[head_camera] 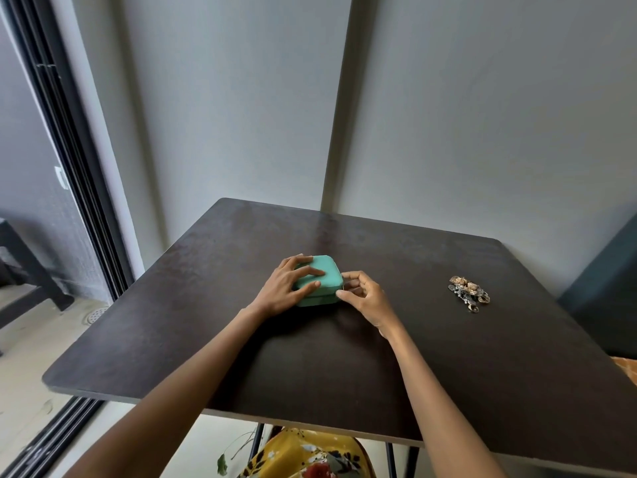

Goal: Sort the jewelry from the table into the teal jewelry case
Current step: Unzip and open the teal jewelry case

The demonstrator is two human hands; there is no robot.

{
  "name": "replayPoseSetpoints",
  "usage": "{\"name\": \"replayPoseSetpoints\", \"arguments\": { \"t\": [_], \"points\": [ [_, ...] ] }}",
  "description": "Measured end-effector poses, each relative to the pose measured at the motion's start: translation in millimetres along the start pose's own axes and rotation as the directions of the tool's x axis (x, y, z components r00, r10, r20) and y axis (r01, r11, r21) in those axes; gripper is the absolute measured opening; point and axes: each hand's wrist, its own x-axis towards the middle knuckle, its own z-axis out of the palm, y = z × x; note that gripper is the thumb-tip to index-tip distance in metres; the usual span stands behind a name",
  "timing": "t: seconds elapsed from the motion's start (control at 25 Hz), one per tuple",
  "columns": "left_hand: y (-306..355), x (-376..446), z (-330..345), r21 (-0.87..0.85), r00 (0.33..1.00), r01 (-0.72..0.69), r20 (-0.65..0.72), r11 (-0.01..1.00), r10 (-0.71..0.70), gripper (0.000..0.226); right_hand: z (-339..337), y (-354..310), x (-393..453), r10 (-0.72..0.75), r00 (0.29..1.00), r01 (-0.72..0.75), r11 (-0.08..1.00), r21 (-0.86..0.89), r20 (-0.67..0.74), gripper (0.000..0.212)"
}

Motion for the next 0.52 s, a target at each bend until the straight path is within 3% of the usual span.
{"name": "replayPoseSetpoints", "arguments": {
  "t": [0.2, 0.4, 0.52],
  "points": [
    [-0.7, -1.2, 0.3, 0.040, 1.000, -0.017, 0.002, 0.999, 0.017, 0.061, 0.9, 4.0, -0.5, -0.028, 0.997, 0.023, 0.997, -0.071, -0.069, 0.010],
    [3.4, -5.0, 1.0, 0.298, 0.985, -0.154, -0.027, 0.942, 0.170, 0.051, 2.9, 3.6, 2.1, 0.020, 0.987, -0.029, 0.998, -0.052, -0.162, 0.006],
    [5.7, -7.3, 1.7, 0.336, 0.985, -0.167, 0.009, 0.927, 0.174, 0.051, 6.3, 1.4, 3.7, 0.045, 0.978, -0.058, 0.997, -0.058, -0.202, 0.010]
  ]
}}
